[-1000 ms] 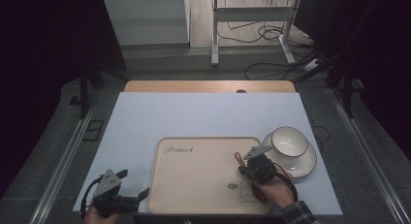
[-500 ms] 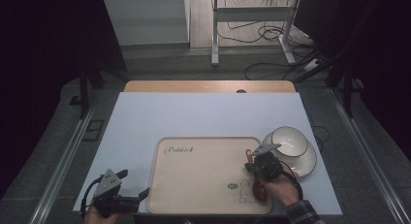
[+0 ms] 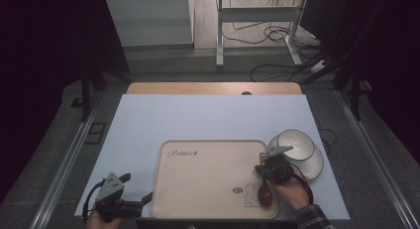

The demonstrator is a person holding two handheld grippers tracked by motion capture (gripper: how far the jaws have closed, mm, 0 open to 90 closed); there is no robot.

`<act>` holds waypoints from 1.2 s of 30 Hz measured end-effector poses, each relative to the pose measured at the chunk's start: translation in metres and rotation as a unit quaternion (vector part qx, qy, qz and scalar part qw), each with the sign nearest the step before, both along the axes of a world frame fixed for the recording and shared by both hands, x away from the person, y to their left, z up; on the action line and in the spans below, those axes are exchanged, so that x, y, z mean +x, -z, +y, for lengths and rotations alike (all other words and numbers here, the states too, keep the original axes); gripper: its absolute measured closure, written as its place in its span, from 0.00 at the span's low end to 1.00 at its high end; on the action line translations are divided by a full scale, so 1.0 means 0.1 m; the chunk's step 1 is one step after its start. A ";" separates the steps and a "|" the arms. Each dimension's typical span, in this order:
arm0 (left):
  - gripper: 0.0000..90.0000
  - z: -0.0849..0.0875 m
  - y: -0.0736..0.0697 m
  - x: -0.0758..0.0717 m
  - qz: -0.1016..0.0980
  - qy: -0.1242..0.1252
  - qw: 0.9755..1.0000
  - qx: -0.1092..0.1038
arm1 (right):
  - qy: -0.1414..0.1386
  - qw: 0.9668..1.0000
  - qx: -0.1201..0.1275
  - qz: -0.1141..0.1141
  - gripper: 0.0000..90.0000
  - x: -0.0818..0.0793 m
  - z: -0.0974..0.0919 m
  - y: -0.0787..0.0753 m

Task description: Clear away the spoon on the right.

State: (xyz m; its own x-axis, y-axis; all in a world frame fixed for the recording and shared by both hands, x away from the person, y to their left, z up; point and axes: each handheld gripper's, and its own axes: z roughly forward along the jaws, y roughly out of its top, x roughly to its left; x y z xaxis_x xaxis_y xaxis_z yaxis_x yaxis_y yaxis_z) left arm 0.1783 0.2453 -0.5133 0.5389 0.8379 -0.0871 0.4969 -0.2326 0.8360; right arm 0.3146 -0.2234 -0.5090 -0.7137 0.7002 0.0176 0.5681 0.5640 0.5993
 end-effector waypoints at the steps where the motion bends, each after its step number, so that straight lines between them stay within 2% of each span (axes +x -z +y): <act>1: 0.00 0.00 0.00 0.00 0.000 0.000 1.000 0.000 | 0.000 1.000 0.000 0.000 0.99 0.00 0.00 0.00; 18: 0.00 0.00 0.00 0.00 0.002 0.000 1.000 -0.001 | 0.003 1.000 0.009 -0.012 0.94 -0.05 0.02 -0.06; 36: 0.00 0.01 0.00 0.00 0.001 0.000 1.000 -0.003 | 0.000 1.000 0.012 -0.025 0.79 -0.12 0.01 -0.15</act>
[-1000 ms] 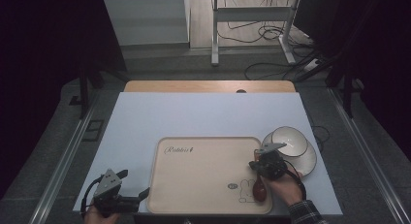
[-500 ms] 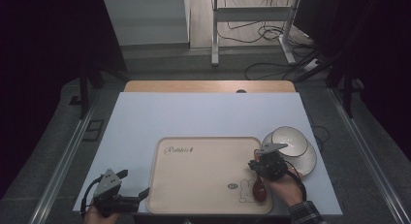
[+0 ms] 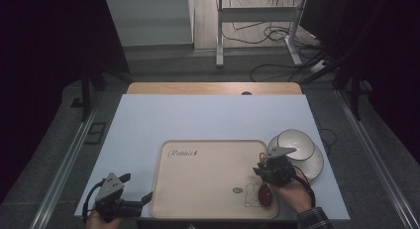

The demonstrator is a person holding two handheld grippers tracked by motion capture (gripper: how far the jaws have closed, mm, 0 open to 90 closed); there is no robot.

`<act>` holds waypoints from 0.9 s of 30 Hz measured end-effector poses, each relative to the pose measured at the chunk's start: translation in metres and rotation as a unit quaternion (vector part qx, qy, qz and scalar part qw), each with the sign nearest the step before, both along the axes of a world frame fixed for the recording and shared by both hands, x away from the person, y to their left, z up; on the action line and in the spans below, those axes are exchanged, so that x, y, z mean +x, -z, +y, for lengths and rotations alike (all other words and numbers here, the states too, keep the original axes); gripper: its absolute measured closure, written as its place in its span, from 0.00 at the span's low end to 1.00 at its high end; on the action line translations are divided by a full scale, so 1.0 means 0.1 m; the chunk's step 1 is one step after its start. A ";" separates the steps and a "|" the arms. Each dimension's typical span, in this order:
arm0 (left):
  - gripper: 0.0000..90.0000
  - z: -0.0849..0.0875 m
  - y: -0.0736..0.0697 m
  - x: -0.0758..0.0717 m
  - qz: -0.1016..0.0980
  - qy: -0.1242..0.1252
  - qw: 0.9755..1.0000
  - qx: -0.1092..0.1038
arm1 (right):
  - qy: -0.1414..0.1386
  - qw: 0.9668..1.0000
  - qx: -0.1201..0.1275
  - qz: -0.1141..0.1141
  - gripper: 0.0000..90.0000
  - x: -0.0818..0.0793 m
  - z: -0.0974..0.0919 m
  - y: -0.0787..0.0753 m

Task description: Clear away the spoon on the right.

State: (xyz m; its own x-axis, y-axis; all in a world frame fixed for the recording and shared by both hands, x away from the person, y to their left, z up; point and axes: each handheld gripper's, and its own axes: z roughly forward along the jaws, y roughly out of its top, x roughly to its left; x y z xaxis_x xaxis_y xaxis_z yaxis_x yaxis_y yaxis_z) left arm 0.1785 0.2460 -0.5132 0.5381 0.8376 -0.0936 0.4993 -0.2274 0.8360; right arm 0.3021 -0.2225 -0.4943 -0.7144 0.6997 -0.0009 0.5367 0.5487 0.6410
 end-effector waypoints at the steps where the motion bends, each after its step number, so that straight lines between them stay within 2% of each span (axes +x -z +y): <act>1: 0.00 0.00 0.00 0.00 0.000 0.000 1.000 0.000 | 0.000 1.000 0.000 -0.001 0.78 0.00 0.00 0.00; 17: 0.00 0.00 0.00 0.00 0.000 0.000 1.000 -0.001 | 0.002 1.000 0.003 -0.024 0.59 -0.09 -0.04 -0.10; 27: 0.00 0.00 0.00 0.00 0.000 0.000 1.000 0.000 | 0.006 0.999 0.015 -0.036 0.49 -0.16 -0.11 -0.17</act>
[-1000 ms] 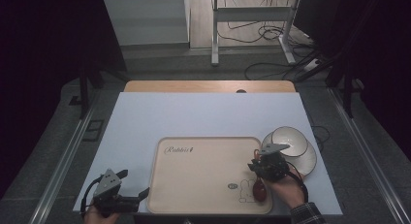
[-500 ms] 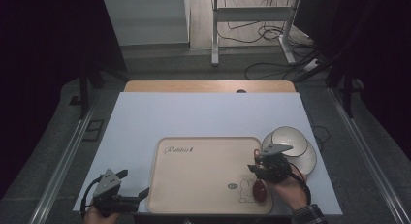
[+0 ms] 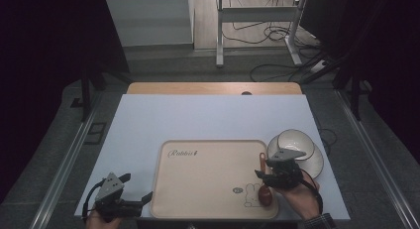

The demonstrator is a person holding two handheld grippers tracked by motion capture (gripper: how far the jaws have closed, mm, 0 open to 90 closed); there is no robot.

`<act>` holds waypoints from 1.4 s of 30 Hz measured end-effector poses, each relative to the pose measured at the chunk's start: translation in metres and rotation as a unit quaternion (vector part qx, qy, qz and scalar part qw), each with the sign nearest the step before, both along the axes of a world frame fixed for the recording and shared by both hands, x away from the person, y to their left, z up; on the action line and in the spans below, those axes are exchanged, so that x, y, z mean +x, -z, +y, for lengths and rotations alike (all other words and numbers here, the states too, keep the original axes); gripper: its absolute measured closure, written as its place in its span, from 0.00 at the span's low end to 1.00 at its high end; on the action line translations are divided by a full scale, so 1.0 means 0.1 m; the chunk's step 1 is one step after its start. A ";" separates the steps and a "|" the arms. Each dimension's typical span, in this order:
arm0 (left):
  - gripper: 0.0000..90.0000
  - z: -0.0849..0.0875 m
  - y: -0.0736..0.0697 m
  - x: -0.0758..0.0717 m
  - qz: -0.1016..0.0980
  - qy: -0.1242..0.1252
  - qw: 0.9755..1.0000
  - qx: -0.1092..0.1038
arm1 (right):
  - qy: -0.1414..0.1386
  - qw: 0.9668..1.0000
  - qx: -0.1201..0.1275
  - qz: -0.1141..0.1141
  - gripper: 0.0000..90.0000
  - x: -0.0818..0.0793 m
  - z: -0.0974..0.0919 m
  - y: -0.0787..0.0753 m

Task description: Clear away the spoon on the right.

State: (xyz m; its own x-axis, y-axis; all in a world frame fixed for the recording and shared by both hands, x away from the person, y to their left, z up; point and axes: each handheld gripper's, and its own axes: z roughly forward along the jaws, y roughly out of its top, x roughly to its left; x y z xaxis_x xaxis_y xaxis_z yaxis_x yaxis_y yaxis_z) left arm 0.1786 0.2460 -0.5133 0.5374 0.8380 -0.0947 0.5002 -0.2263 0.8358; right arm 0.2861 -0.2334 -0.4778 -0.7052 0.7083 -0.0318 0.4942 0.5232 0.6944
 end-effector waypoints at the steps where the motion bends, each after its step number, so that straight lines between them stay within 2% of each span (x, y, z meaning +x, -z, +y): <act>1: 0.00 0.00 0.00 0.00 0.000 0.000 1.000 0.000 | 0.002 1.000 0.002 -0.002 0.47 -0.01 -0.02 -0.01; 22: 0.00 0.00 0.00 0.00 0.001 0.000 1.000 -0.001 | 0.011 1.000 0.018 -0.019 0.25 -0.17 -0.20 0.00; 30: 0.00 0.00 0.00 0.01 0.002 -0.001 1.000 -0.002 | 0.015 0.999 0.022 -0.020 0.20 -0.22 -0.27 0.00; 42: 0.00 0.00 0.00 0.00 0.002 -0.002 1.000 -0.002 | 0.023 0.999 0.025 -0.041 0.10 -0.31 -0.37 -0.02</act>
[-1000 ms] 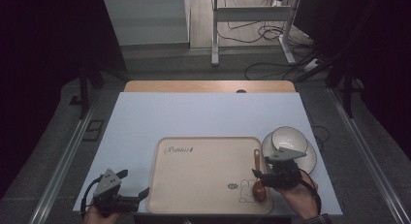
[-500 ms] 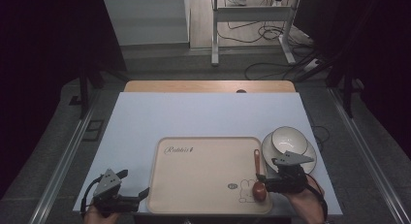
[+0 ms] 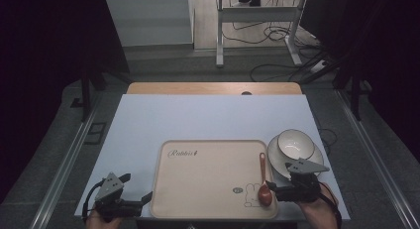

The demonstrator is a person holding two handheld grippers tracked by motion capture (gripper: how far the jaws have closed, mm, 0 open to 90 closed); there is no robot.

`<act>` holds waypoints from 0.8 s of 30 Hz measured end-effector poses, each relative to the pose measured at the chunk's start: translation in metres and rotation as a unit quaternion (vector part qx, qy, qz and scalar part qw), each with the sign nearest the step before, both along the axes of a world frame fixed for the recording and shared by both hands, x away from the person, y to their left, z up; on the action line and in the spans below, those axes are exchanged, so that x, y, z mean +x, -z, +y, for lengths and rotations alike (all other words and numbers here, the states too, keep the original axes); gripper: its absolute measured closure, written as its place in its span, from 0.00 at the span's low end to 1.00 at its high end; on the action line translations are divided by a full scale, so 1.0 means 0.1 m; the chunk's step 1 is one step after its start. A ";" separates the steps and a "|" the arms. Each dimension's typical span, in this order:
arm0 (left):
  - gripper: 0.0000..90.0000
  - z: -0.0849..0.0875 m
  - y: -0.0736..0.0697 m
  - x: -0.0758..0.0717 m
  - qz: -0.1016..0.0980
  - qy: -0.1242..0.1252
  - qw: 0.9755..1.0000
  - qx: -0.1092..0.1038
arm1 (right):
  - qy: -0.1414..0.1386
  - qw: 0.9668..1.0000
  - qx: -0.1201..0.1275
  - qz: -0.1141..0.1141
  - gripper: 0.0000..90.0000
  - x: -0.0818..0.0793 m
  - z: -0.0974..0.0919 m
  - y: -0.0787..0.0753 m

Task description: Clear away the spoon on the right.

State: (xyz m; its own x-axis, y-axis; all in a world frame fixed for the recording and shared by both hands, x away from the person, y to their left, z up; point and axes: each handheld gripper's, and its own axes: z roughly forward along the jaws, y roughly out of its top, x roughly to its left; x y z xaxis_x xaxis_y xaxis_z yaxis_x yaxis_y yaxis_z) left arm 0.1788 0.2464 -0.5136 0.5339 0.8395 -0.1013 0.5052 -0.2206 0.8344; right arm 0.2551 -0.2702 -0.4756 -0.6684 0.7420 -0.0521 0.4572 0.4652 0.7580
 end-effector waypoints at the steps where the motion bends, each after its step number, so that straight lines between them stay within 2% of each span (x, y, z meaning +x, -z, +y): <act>1: 0.00 0.00 0.00 0.00 0.000 0.000 1.000 0.000 | 0.003 1.000 0.000 -0.004 0.10 -0.01 -0.02 -0.01; 9: 0.00 0.00 0.00 0.01 0.003 -0.002 1.000 -0.002 | 0.025 1.000 0.005 -0.015 0.05 -0.11 -0.15 0.00; 24: 0.00 0.00 0.00 0.00 0.003 -0.004 1.000 -0.004 | 0.058 0.998 0.017 -0.020 0.02 -0.25 -0.38 0.02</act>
State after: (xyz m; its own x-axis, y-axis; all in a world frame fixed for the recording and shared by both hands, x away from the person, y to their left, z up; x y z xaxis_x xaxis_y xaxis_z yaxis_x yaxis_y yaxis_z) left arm 0.1792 0.2466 -0.5139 0.5265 0.8429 -0.1107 0.5118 -0.2103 0.8329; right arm 0.2300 -0.3078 -0.4779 -0.5760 0.8159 -0.0505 0.4753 0.3846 0.7913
